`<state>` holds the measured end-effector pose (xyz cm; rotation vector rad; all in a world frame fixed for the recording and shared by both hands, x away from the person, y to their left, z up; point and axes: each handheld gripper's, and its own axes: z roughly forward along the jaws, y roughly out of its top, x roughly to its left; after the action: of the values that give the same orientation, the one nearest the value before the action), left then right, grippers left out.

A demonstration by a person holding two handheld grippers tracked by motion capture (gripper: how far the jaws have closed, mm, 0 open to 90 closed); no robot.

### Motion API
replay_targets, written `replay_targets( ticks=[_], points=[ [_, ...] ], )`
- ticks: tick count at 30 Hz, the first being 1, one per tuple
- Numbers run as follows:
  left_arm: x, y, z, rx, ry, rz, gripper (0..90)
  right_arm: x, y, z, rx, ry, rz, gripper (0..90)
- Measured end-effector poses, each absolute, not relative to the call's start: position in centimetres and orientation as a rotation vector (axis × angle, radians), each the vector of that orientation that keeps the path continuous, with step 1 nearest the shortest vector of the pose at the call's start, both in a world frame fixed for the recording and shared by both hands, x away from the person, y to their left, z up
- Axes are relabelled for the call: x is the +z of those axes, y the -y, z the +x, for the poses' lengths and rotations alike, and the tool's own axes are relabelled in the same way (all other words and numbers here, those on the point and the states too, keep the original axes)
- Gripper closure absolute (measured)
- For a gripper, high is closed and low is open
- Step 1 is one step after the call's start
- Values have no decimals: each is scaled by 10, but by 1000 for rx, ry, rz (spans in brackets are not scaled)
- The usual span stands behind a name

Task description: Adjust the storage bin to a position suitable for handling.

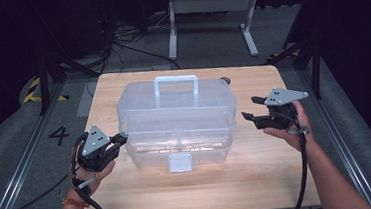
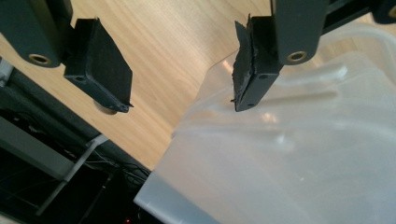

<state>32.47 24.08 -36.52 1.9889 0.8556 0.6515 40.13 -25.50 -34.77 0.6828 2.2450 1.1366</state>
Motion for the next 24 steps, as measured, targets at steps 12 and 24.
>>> replay_targets(
  ticks=[12, 24],
  points=[
    [-356, -240, 329, 659, -854, 1991, 819, -369, 241, 392, 1220, -2241, 636, 381],
    [-350, -241, 331, 668, -840, 1997, 794, -366, 230, 389, 1313, -2147, 575, 505]
  ],
)
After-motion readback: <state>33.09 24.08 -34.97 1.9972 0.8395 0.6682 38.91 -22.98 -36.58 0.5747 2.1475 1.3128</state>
